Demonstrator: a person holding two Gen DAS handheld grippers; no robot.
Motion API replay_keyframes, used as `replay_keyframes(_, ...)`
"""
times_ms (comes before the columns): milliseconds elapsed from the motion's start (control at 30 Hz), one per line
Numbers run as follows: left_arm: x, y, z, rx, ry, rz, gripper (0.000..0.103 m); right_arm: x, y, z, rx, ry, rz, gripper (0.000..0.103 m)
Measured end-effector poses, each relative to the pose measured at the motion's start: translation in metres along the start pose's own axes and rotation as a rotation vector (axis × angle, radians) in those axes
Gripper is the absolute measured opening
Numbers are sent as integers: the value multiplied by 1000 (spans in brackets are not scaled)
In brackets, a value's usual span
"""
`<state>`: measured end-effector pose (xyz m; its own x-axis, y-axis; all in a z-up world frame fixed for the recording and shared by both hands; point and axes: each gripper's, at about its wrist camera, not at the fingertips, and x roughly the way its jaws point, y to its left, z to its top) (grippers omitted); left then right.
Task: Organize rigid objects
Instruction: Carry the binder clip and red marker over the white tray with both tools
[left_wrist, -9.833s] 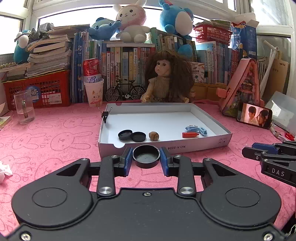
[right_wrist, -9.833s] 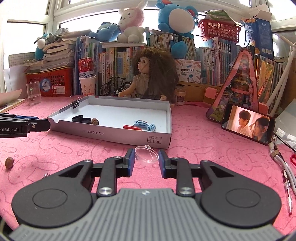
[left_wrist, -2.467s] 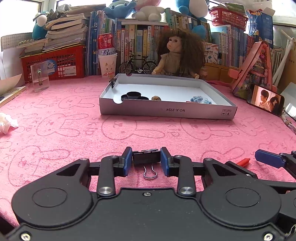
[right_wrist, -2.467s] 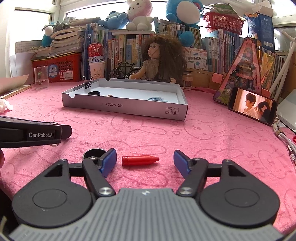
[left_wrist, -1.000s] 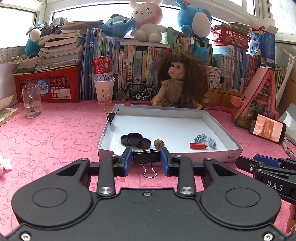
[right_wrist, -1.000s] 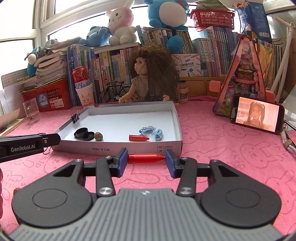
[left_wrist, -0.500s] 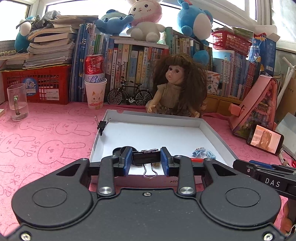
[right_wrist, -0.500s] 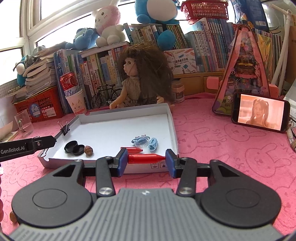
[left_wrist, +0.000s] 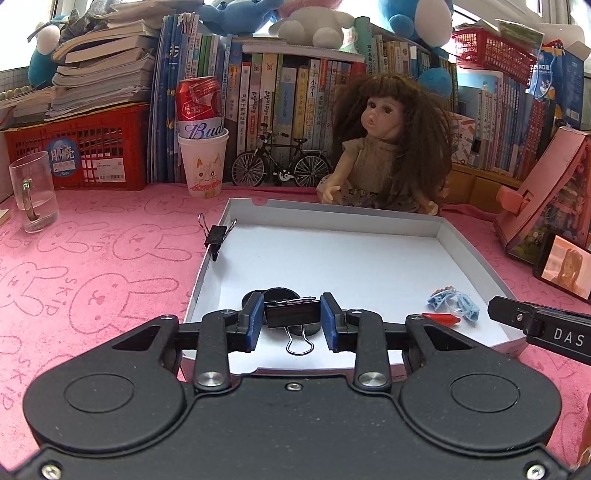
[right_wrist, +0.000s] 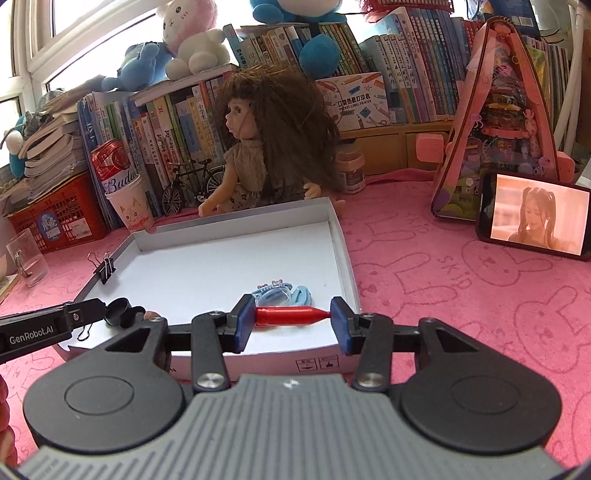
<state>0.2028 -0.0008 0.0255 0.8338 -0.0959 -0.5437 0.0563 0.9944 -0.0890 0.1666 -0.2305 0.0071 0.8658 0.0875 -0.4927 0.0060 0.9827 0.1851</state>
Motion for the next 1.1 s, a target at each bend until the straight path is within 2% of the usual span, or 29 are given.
replay_keyframes(333,26,-5,1,29,46,23,31,29,-4,7,28,92,19,50)
replay_keyframes(633,44,-11,9,53,24,27,31,48,4,13,1,116,11,50)
replay_keyframes(833,66,-13,21,30,27,21,31,62,8,20,-8,123,2,50)
replay_keyframes(1000,63,-15,20,50,21,14,31,61,11,21,-13,124,19,50)
replay_keyframes(1033,61,-15,20,53,16,13,31,60,11,21,-12,121,26,54)
replay_keyframes(1067,59,-16,20,56,9,13,33,58,12,21,-8,115,31,55)
replay_keyframes(1100,56,-16,21,55,5,12,41,56,12,21,-5,110,36,57)
